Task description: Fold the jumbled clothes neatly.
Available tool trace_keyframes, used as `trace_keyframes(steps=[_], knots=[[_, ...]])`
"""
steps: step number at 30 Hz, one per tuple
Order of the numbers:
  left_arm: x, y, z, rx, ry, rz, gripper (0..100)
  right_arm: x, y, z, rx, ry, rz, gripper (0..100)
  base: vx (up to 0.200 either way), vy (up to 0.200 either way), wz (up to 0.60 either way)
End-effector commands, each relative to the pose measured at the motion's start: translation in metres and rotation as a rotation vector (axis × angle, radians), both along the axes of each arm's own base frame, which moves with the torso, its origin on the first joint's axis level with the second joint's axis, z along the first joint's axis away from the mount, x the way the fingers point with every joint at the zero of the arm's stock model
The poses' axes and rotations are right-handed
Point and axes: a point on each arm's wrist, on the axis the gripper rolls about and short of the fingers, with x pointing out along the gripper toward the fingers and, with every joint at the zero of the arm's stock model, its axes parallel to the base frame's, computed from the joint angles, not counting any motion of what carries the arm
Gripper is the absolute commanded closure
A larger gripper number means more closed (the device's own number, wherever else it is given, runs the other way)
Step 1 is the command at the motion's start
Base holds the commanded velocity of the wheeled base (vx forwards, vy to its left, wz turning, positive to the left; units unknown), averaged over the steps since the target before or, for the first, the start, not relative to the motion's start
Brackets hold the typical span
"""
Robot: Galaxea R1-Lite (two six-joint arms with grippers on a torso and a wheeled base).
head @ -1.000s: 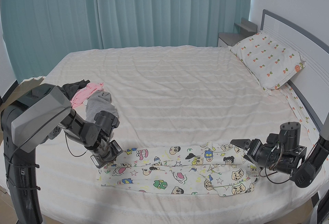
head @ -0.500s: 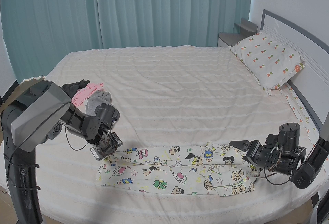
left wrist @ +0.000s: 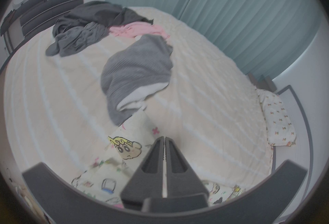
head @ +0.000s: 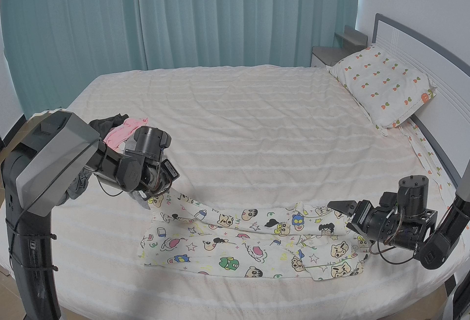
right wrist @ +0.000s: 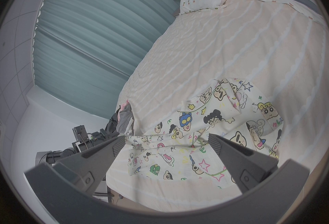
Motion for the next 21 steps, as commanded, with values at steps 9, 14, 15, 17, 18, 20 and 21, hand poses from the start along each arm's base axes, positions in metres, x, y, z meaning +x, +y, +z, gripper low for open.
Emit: trace_keyframes(steps=[9,14,15,17,18,20,21], knots=[[0.001,0.001,-0.012,0.038,-0.065,-0.040,100,0.000,0.000,-0.001,-0.001,0.003,-0.001,0,0.000,0.000,0.00],[-0.009,0.010,-0.025,-0.003,0.063,-0.102,100,0.000,0.000,-0.001,-0.001,0.004,0.001,0,0.000,0.000,0.00],[-0.008,0.011,-0.025,-0.005,0.065,-0.101,100,0.000,0.000,-0.001,-0.001,0.004,0.001,0,0.000,0.000,0.00],[-0.004,0.025,-0.022,-0.049,0.078,-0.114,100,0.000,0.000,-0.001,-0.001,0.004,0.001,0,0.000,0.000,0.00],[-0.002,0.030,-0.022,-0.062,0.077,-0.119,100,0.000,0.000,-0.001,-0.002,0.006,0.001,0,0.000,0.000,0.00],[0.000,0.037,-0.021,-0.075,0.074,-0.127,0,0.000,0.000,-0.001,-0.002,0.006,0.001,0,0.000,0.000,0.00],[0.003,0.046,-0.019,-0.084,0.066,-0.165,0,0.000,0.001,-0.001,-0.002,0.006,0.003,0,0.000,0.000,0.00]])
